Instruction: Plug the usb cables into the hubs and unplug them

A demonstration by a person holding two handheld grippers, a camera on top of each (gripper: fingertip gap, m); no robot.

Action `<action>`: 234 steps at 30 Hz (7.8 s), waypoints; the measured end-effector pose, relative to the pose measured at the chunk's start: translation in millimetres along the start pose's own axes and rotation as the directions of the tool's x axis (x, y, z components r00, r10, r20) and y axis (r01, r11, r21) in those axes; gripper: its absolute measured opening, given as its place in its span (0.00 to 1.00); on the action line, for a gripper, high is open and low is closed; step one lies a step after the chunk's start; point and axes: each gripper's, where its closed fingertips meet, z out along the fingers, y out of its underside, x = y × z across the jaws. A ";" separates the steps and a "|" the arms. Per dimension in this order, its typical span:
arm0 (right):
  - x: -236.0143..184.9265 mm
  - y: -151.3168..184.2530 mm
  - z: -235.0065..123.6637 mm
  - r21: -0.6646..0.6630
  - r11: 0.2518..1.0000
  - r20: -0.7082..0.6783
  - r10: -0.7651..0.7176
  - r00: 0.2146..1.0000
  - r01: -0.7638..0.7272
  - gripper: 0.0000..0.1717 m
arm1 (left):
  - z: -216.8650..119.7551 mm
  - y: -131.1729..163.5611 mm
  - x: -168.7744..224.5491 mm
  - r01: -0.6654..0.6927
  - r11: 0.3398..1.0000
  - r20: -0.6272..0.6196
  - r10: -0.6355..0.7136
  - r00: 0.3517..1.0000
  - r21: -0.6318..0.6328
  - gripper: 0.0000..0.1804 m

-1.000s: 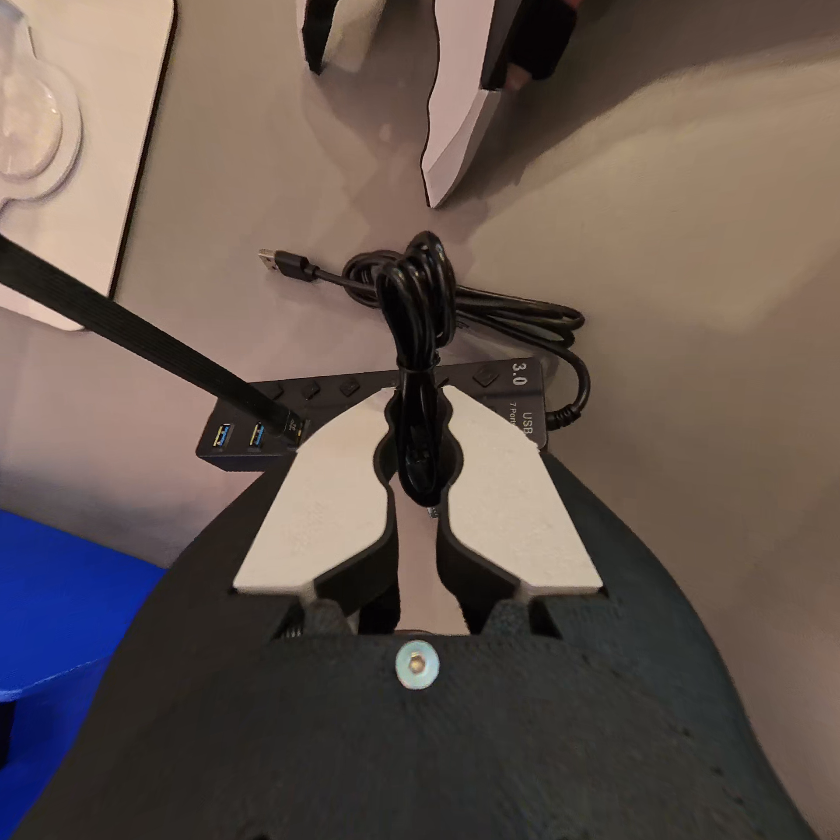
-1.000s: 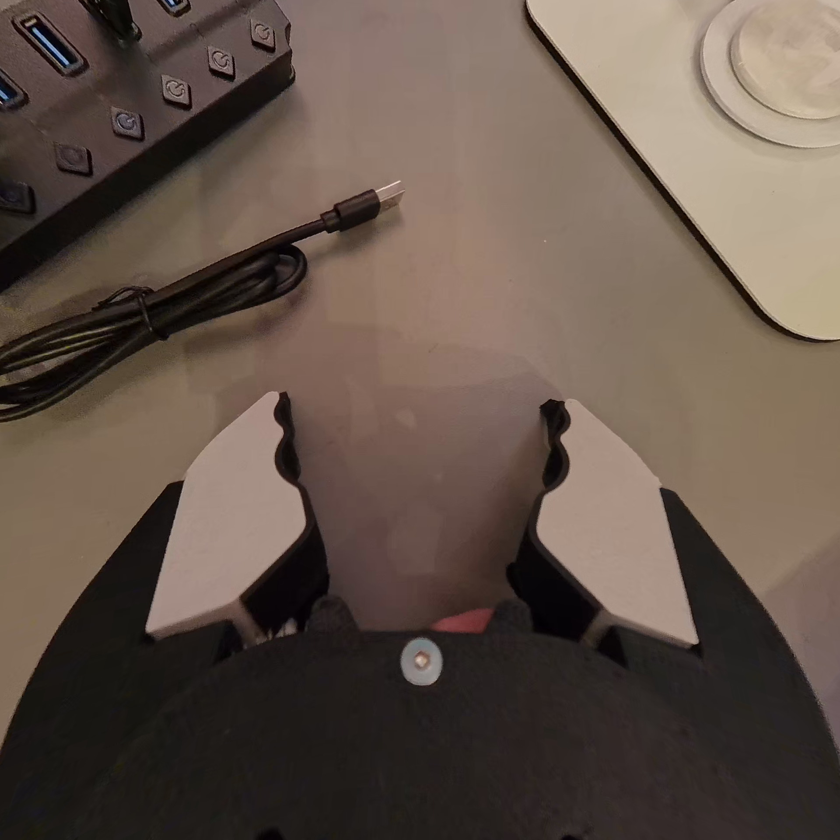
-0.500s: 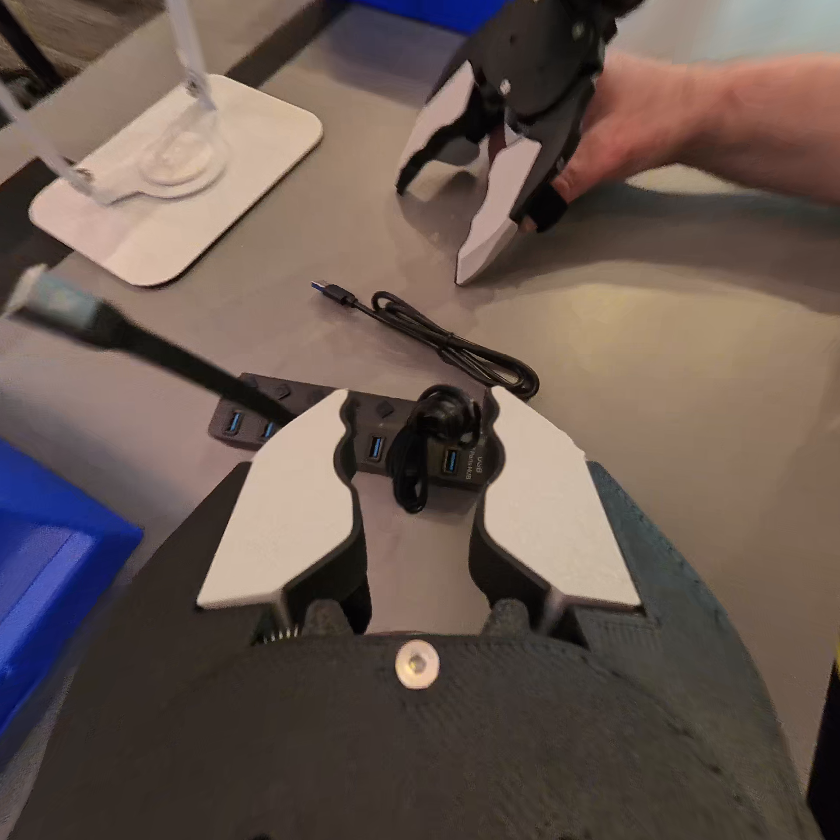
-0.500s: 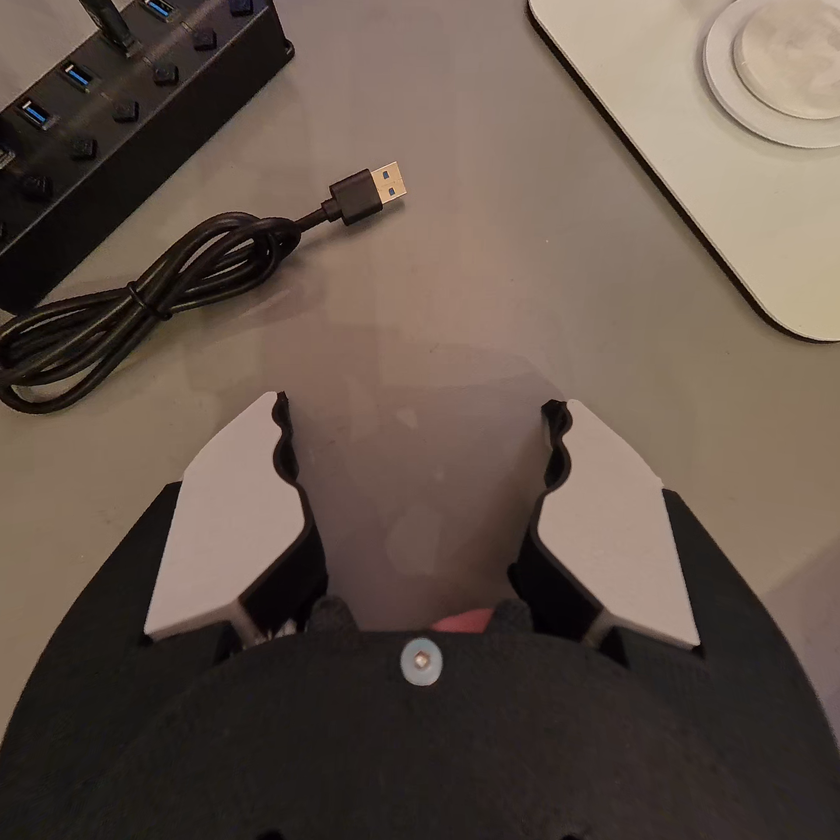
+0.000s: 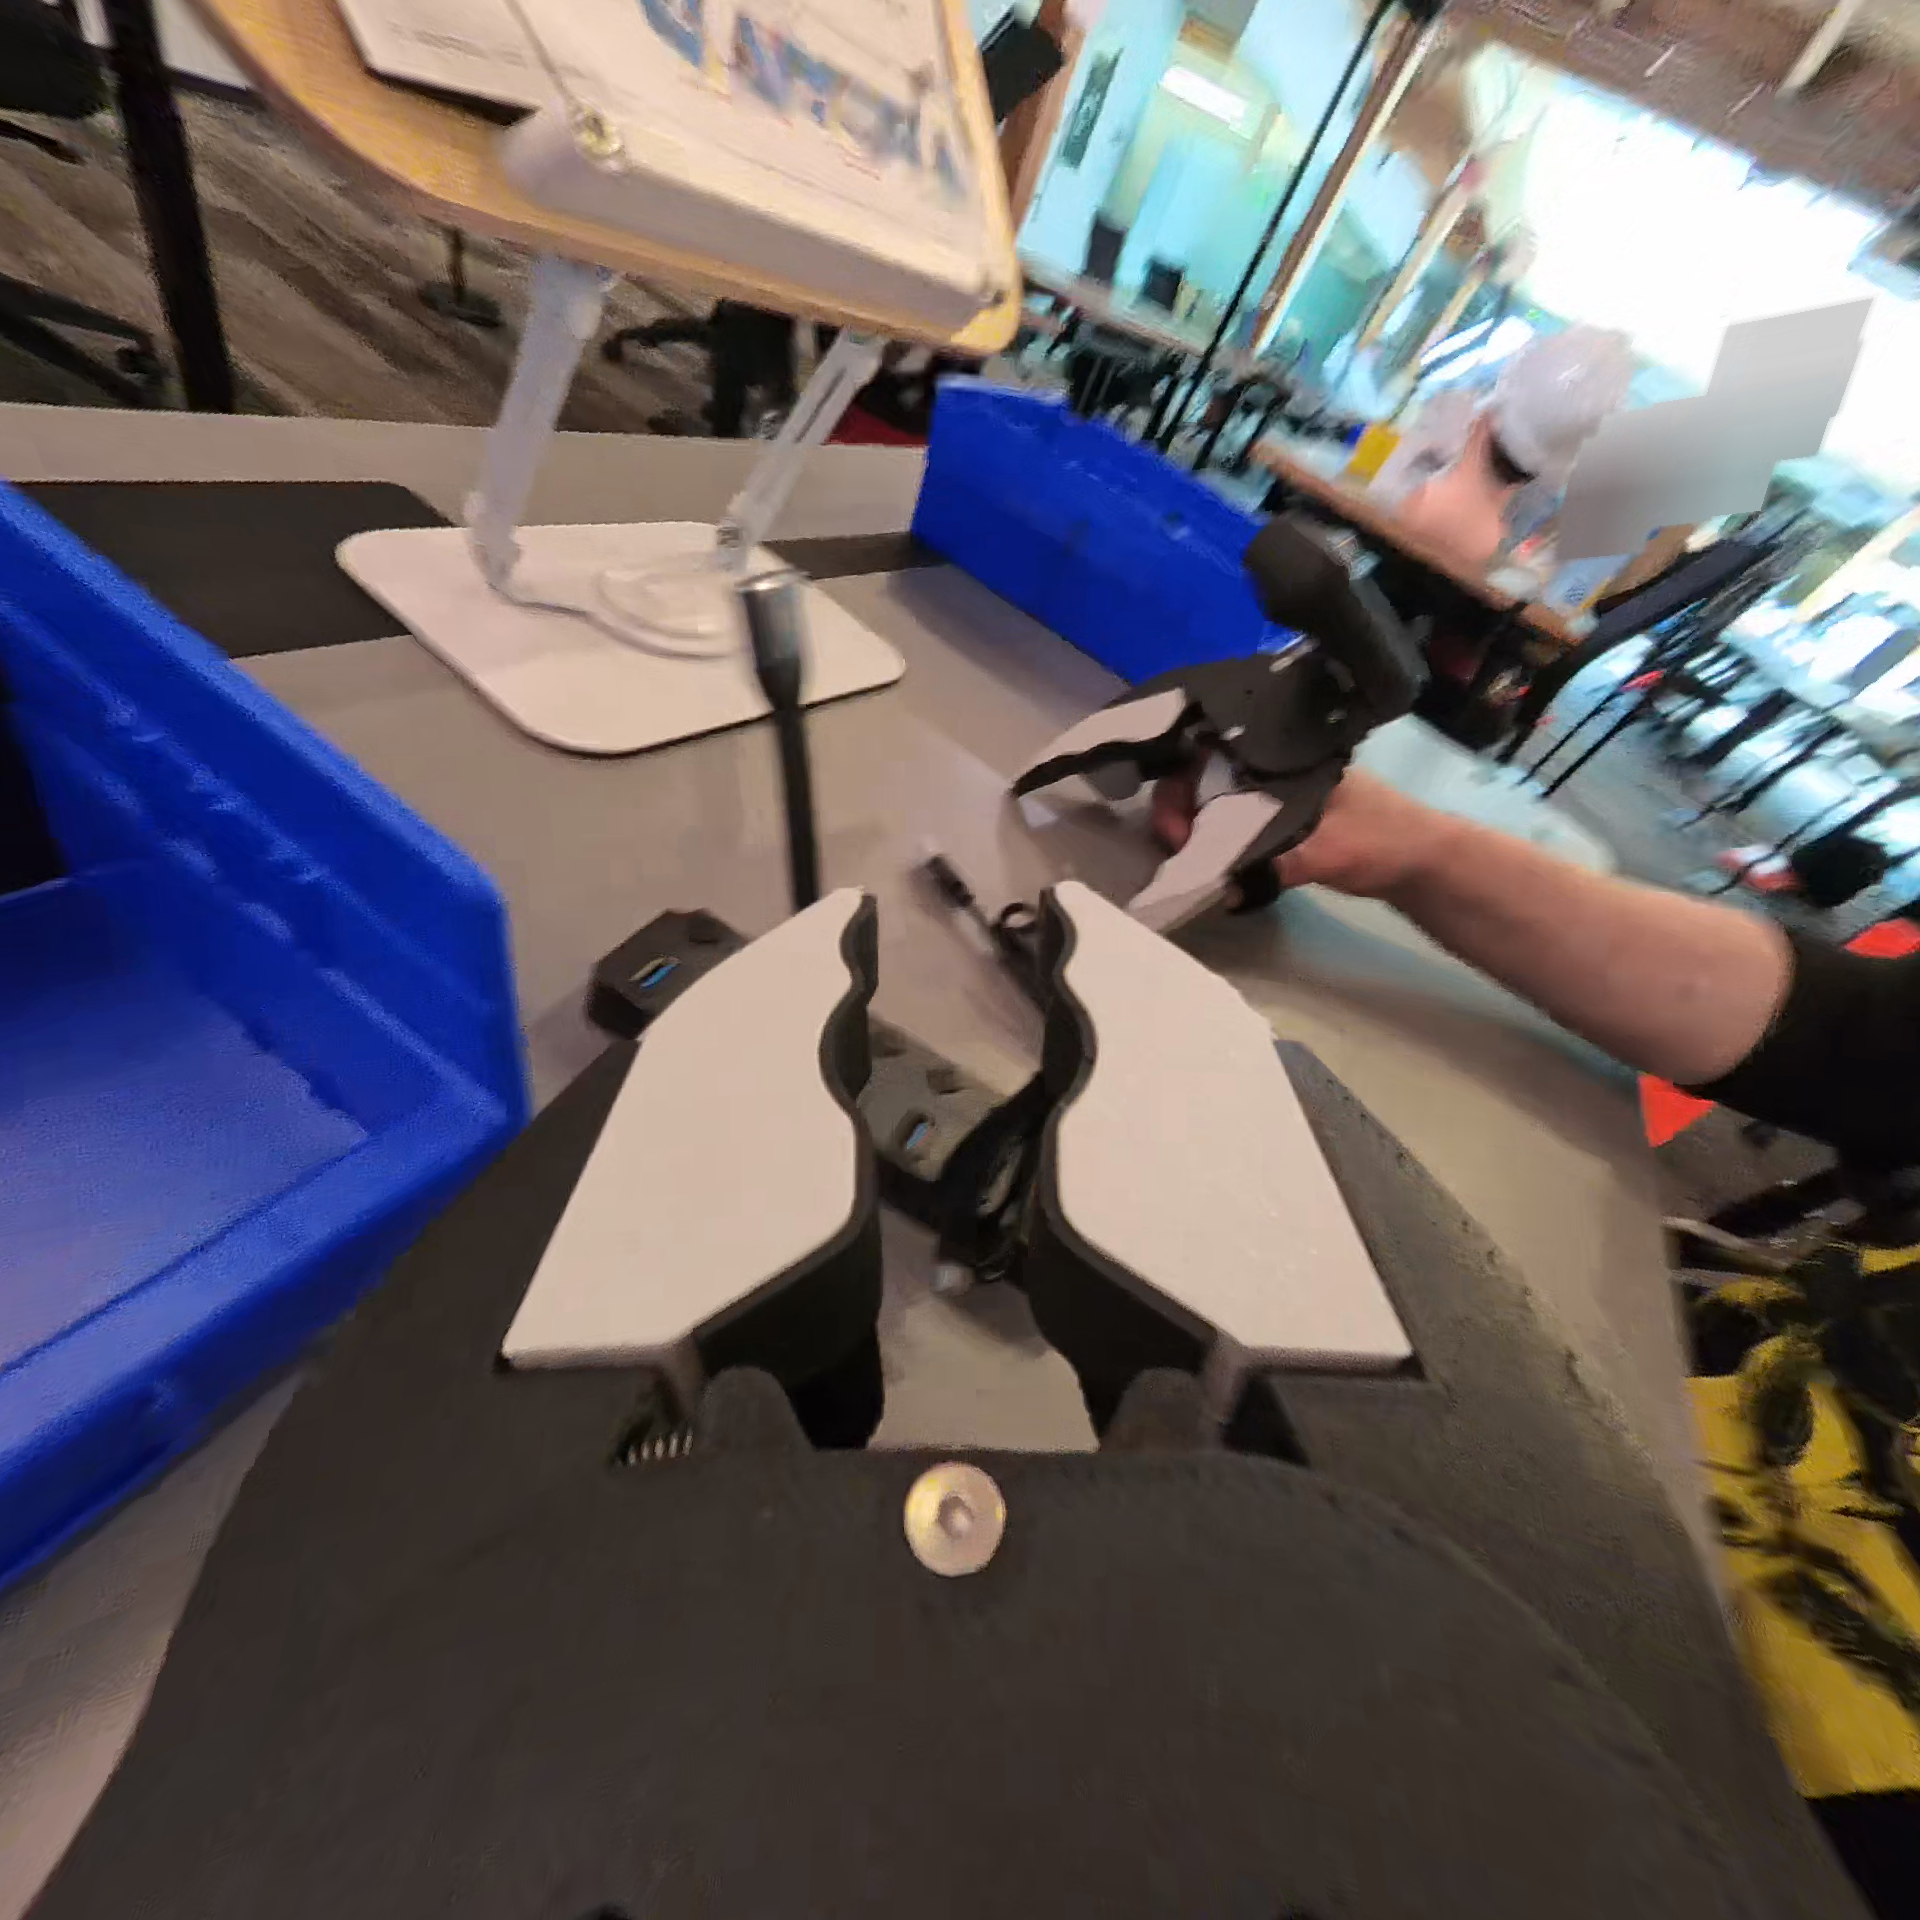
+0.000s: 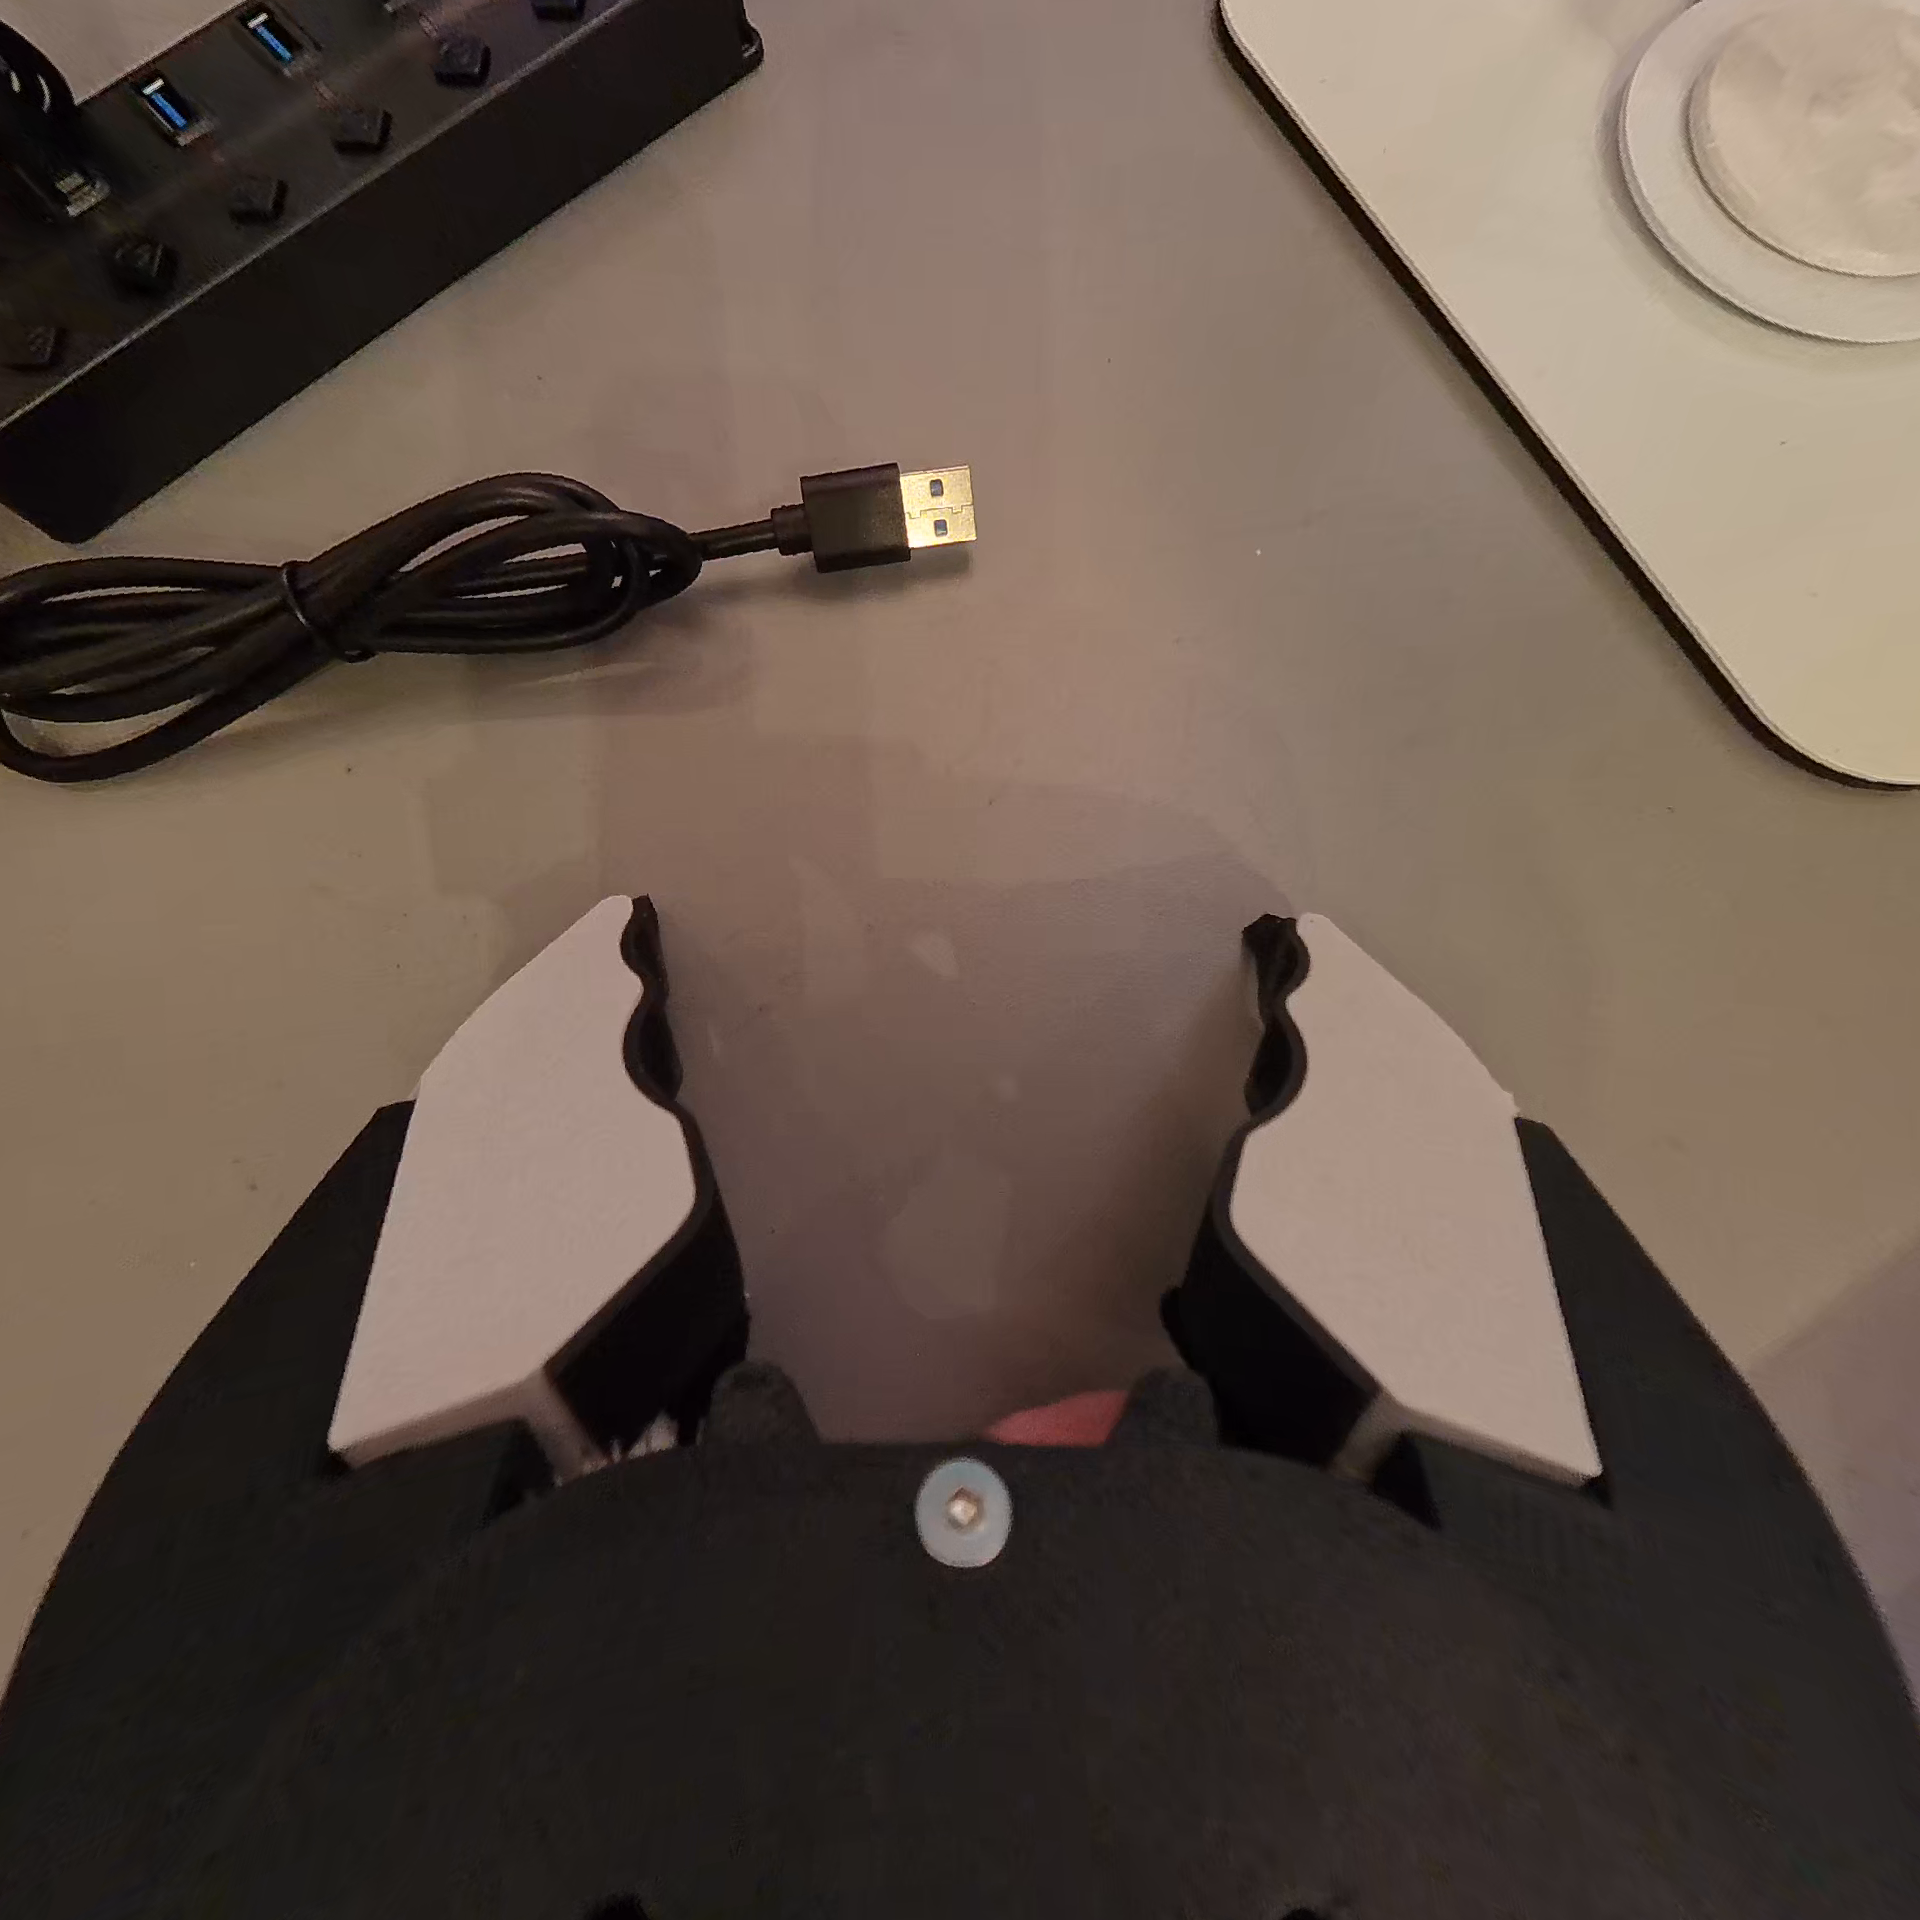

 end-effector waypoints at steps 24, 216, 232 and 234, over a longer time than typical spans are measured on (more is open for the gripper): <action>-36.9 -47.1 -33.7 0.279 0.949 0.245 0.075 0.967 -0.144 0.48 | 74.8 32.2 -10.9 -0.427 0.818 0.096 0.496 0.863 -0.385 0.03; 123.9 -80.3 -269.9 -0.053 0.828 -0.536 -0.496 0.684 0.558 0.02 | 97.5 -51.8 31.8 -0.015 0.999 0.306 0.024 0.952 -0.034 0.15; 246.1 82.4 -234.8 -0.251 0.934 -0.309 -0.327 0.893 0.255 0.02 | 103.0 -41.4 35.7 0.033 0.999 0.248 -0.026 0.968 -0.026 0.15; 247.1 95.2 -224.3 -0.287 0.925 -0.269 -0.326 0.906 0.247 0.03 | 105.4 -41.5 36.4 0.039 0.999 0.241 -0.032 0.970 -0.025 0.15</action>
